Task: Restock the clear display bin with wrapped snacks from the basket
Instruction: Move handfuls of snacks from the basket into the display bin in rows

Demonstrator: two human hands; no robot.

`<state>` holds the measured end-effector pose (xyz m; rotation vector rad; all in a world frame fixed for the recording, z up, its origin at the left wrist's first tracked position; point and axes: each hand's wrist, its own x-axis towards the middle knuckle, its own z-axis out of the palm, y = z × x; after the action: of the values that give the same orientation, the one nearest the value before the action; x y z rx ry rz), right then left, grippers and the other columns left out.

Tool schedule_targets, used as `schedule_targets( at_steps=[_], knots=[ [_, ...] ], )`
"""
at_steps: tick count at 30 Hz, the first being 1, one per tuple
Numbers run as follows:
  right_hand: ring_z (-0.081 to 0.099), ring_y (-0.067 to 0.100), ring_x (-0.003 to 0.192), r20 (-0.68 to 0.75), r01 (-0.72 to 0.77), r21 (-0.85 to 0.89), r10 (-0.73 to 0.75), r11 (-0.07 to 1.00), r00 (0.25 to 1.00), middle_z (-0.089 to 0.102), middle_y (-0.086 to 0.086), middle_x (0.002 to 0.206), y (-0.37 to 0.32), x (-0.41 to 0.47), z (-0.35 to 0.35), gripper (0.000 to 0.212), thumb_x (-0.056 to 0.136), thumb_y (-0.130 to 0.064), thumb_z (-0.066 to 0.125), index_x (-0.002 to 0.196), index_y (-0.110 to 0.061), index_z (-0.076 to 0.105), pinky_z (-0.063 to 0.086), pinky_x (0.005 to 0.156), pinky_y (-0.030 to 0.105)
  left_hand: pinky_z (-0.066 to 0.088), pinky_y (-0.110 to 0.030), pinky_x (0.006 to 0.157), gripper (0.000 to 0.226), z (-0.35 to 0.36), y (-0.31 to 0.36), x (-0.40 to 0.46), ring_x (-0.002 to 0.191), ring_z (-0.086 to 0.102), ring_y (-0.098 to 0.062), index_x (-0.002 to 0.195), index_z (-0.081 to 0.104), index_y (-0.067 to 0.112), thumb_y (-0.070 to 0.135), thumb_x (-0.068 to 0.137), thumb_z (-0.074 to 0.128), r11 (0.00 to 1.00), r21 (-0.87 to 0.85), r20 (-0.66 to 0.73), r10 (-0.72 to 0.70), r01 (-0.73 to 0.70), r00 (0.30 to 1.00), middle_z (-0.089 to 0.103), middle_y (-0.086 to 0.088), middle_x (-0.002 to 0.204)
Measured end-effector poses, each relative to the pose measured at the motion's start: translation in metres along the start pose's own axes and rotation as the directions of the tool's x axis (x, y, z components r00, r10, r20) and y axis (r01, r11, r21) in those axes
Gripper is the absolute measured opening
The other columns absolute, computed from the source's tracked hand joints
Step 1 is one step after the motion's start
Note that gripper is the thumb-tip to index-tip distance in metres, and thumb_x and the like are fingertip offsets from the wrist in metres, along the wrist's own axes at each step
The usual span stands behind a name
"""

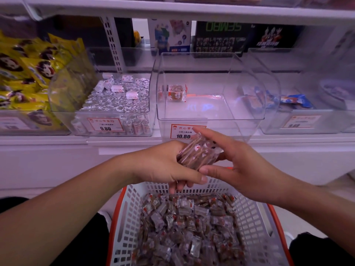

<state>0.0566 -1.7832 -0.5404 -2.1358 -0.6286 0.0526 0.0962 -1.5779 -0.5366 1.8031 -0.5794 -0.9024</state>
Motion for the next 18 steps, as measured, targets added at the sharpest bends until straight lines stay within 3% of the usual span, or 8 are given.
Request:
schedule_targets(
  at_steps=[4,9,11,12,13,14,15,18],
  knots=[
    [0.065,0.009,0.104,-0.039,0.031,-0.060,-0.034,0.998,0.999,0.066,-0.008,0.116,-0.002,0.001,0.000,0.050,0.087,-0.016,0.073,0.132,-0.020,0.053,0.054,0.089,0.040,0.038,-0.022,0.041,0.032,-0.003,0.001,-0.001,0.049,0.049,-0.012,0.100,0.067,0.021,0.031,0.075,0.084,1.000,-0.023,-0.103,-0.012,0.010,0.995,0.056,0.004,0.059],
    [0.069,0.010,0.080,-0.132,0.017,0.253,0.018,0.967,0.991,0.073,-0.001,0.092,-0.016,0.006,-0.014,0.034,0.079,-0.018,0.075,0.109,-0.013,0.059,0.055,0.071,0.024,0.034,-0.018,0.038,0.058,-0.013,0.019,-0.004,0.043,0.048,-0.012,0.094,0.068,0.024,0.077,0.069,0.061,0.987,-0.137,-0.280,0.048,-0.090,0.959,0.063,0.000,0.062],
    [0.069,0.008,0.076,-0.234,0.037,0.314,0.039,0.949,0.971,0.076,0.003,0.093,-0.021,0.019,-0.031,0.036,0.077,-0.020,0.074,0.109,-0.010,0.061,0.053,0.065,0.017,0.034,-0.022,0.042,0.060,-0.033,0.023,-0.005,0.042,0.049,-0.010,0.078,0.067,0.024,0.081,0.071,0.051,0.986,0.027,-0.589,0.150,-0.166,0.794,0.064,0.000,0.060],
    [0.069,0.008,0.074,-0.272,0.030,0.314,0.060,0.949,0.960,0.076,0.005,0.094,-0.023,0.029,-0.042,0.036,0.076,-0.022,0.074,0.108,-0.010,0.063,0.052,0.061,0.017,0.036,-0.025,0.044,0.060,-0.047,0.023,-0.004,0.042,0.050,-0.009,0.072,0.063,0.020,0.079,0.072,0.053,0.971,0.203,-0.746,0.239,-0.128,0.621,0.063,0.002,0.057],
    [0.069,0.010,0.074,-0.288,-0.001,0.302,0.092,0.953,0.953,0.076,0.006,0.094,-0.023,0.044,-0.053,0.034,0.077,-0.024,0.075,0.107,-0.010,0.065,0.052,0.059,0.019,0.039,-0.027,0.046,0.057,-0.060,0.020,-0.004,0.044,0.052,-0.008,0.067,0.059,0.019,0.076,0.073,0.056,0.928,0.373,-0.825,0.338,-0.012,0.452,0.061,0.004,0.054],
    [0.069,0.013,0.077,-0.278,-0.059,0.277,0.138,0.959,0.950,0.076,0.006,0.094,-0.020,0.061,-0.063,0.030,0.079,-0.024,0.075,0.105,-0.012,0.066,0.053,0.057,0.020,0.043,-0.027,0.048,0.053,-0.070,0.017,-0.003,0.048,0.054,-0.008,0.064,0.057,0.020,0.072,0.074,0.060,0.879,0.462,-0.842,0.393,0.118,0.370,0.059,0.006,0.053],
    [0.069,0.016,0.080,-0.244,-0.137,0.222,0.191,0.965,0.951,0.076,0.005,0.093,-0.015,0.081,-0.070,0.025,0.081,-0.024,0.076,0.102,-0.014,0.068,0.053,0.057,0.021,0.046,-0.027,0.051,0.050,-0.077,0.015,-0.001,0.051,0.057,-0.009,0.062,0.057,0.021,0.069,0.074,0.062,0.842,0.495,-0.836,0.395,0.214,0.381,0.059,0.007,0.053],
    [0.066,0.015,0.081,-0.088,-0.365,0.067,0.370,0.929,0.925,0.075,0.007,0.095,0.014,0.147,-0.069,0.026,0.084,-0.027,0.076,0.104,-0.011,0.069,0.051,0.063,0.024,0.044,-0.026,0.057,0.044,-0.084,0.006,0.013,0.061,0.061,-0.017,0.060,0.065,0.017,0.056,0.081,0.061,0.715,0.587,-0.746,0.293,0.381,0.598,0.063,0.003,0.058]
  ],
)
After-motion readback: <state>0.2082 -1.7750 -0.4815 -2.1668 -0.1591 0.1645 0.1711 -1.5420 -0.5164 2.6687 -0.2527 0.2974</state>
